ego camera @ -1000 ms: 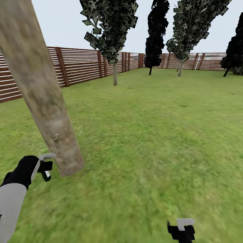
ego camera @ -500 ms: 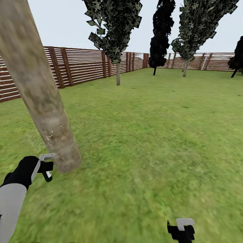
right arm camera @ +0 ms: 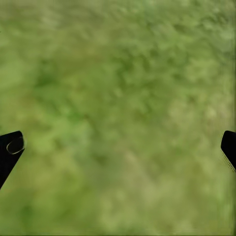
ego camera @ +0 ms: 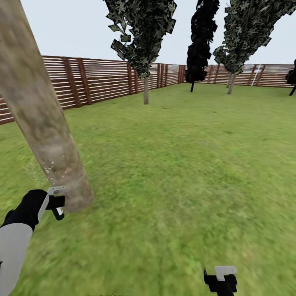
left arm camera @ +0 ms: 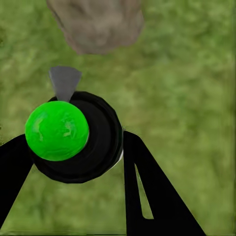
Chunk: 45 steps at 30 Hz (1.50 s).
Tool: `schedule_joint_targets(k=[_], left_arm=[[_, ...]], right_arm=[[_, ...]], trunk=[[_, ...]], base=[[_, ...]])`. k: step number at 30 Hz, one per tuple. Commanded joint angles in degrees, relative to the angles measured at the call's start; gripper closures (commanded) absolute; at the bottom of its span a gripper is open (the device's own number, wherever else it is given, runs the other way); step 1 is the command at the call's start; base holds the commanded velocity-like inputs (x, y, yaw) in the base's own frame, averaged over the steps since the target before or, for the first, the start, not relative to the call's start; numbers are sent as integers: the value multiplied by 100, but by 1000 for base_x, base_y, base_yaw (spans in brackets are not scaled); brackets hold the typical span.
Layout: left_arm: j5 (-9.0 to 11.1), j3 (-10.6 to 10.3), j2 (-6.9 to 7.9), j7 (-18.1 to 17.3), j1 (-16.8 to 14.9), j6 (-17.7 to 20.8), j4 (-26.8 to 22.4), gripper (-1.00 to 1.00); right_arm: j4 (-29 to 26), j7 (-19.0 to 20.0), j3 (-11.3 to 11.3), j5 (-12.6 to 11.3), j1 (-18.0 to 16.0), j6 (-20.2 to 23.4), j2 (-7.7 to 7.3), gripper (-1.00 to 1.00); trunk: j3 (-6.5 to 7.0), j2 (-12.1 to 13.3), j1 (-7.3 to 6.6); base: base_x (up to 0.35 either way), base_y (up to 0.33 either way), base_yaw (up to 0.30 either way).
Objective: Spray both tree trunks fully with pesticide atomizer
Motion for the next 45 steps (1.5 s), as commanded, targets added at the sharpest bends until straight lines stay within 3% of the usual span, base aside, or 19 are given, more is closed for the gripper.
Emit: schedule_joint_targets(k=[1,8,22,30,31,34,45], left_arm=[[1,0,-1,3,0,0,-1,100],[1,17,0,10,0,0,-6,100],[1,17,-7,32,0,9,-8,100],[1,-27,-19,33,-108,68,-93,100],[1,-35,-25,29,-111,103,-228,100],[-9,-43,-1,-14,-295,763,-716,100],[-21,-13,-48,14,-378,852,-969,100]], right_arm=[[0,0,-1,0,0,-2,0,-100],[0,0,-1,0,0,-2,0,-100],[-3,-3,-2,0,0,-7,-2,-100],[-9,-3,-2,-5,0,-6,0,-100],[-9,-3,-2,-7,0,-6,0,-100],[-9,-3,-2,-6,0,0,0,-100],[-2,-11,-2,0,0,2,-35,-100]], trunk=[[0,0,0],[0,0,0],[0,0,0],[0,0,0],[0,0,0],[0,0,0],[0,0,0]], base=[[1,-275,250],[43,-269,251],[157,-232,9],[21,-181,256],[2,-9,277],[0,-2,266],[93,-82,15]])
